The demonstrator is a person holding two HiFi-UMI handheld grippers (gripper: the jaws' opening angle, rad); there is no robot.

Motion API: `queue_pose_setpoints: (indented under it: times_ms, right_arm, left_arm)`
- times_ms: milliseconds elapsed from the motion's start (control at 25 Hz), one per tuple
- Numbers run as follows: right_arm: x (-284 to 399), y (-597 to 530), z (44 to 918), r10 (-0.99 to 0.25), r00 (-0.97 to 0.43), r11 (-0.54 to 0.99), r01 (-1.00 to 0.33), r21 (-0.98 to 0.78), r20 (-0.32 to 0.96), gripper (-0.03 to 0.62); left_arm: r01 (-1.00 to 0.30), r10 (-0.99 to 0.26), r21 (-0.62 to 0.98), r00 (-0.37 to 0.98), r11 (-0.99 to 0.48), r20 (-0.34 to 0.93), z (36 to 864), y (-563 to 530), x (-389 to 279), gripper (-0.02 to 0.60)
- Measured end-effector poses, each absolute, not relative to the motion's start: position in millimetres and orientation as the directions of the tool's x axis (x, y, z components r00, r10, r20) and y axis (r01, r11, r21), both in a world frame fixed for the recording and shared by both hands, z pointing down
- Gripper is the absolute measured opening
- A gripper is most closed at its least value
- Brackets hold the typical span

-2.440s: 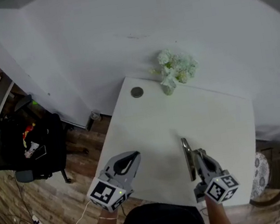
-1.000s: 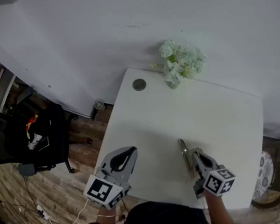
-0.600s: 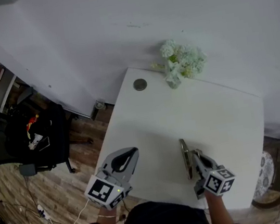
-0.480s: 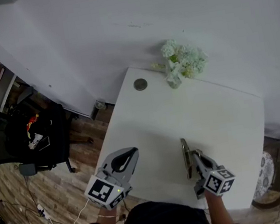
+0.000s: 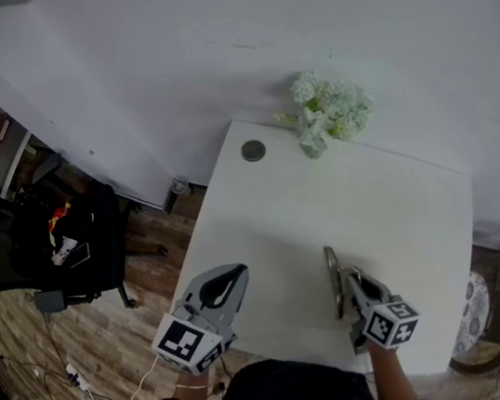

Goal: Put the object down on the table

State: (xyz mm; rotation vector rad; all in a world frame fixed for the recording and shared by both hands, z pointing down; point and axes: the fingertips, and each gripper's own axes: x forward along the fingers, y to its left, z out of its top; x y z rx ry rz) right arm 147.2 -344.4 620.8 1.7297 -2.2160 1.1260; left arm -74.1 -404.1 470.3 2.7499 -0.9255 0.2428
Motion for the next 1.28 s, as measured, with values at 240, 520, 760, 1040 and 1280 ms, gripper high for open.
queue_pose_setpoints:
  times_ms: [240,520,760,1040,1280]
  right_arm:
    - [148,-340,624,-0.779,-0.319,0.079,-0.904,-0.421,0.54,0.112]
    - [154,-339,621,-0.772,-0.279,0.108,-0.943,-0.315,0.571,0.158]
    - [165,-341,601,-0.824,-0.23,0.071,-0.949,-0.308,0.518,0.164]
    - [145,-347,538,-0.903,-0.255,0.141,-0.937,-0.321,0.347,0.054]
    - [127,-345,493,-0.934,-0.277,0.193,-0.923,-0.333,0.226,-0.002]
  left_arm:
    - [-0.614,-0.578,0.166,0.786,-0.772,0.221,468,-402,-78,-0.002]
    - [-0.614,-0.58,0.161,0.786,-0.773,0.215,465,-394,-85,-0.002]
    - [-0.62,-0.589,0.153,0.782,-0.77,0.205,460,-390,-91,-0.002]
    - [-0.625,-0.602,0.14,0.779,-0.768,0.175,450,-384,-103,-0.002]
    - [-0.633,-0.616,0.135,0.773,-0.762,0.151,440,-378,-115,-0.002]
